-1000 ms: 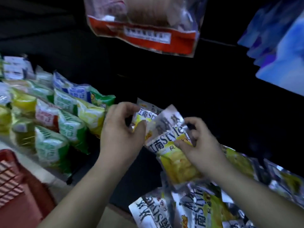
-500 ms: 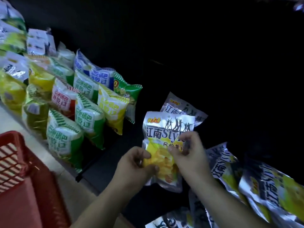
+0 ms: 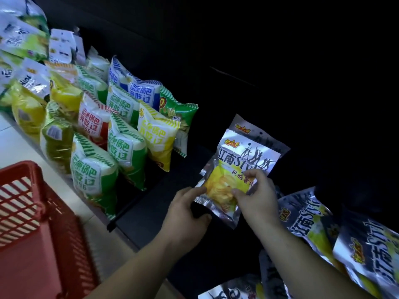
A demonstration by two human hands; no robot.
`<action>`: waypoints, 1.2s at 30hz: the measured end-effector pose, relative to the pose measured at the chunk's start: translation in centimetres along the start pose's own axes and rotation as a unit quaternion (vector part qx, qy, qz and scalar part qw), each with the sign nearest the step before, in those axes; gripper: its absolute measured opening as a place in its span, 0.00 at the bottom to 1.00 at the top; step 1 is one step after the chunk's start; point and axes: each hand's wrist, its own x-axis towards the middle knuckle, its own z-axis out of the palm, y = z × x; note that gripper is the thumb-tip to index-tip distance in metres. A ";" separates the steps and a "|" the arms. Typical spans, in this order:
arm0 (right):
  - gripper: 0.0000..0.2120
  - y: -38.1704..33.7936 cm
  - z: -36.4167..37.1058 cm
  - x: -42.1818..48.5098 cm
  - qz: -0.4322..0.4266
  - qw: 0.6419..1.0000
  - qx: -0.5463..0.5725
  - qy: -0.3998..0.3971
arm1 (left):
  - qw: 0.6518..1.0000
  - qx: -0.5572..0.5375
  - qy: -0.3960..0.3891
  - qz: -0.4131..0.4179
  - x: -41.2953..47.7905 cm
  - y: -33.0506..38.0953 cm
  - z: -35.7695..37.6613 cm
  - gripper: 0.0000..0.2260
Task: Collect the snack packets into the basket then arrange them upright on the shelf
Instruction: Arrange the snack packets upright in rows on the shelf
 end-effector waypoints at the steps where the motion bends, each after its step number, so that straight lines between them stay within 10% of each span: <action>1: 0.18 -0.1 0.0 0.2 0.000 1.000 -0.003 -0.003 | 1.000 -0.005 -0.013 -0.007 -0.3 -0.3 0.2 0.29; 13: 0.30 -1.0 -1.8 -1.2 -0.033 0.999 0.009 -0.029 | 0.995 -0.049 -0.086 -0.030 0.5 -0.4 1.8 0.34; 18: 0.29 -1.3 -2.9 -2.3 -0.165 0.962 -0.216 -0.031 | 0.988 0.140 -0.050 0.037 0.7 -0.7 2.3 0.29; 24: 0.32 -0.1 -4.1 -3.0 -0.143 0.975 -0.114 -0.128 | 0.962 0.268 -0.054 0.021 1.7 -0.4 2.1 0.30; 30: 0.33 1.0 -4.4 -3.5 -0.153 0.971 -0.118 -0.140 | 0.982 0.157 0.073 0.071 -1.0 -1.1 2.7 0.26; 36: 0.31 0.5 -5.2 -4.6 -0.146 0.968 -0.129 -0.158 | 0.994 0.099 0.007 0.036 -4.2 -2.6 1.6 0.19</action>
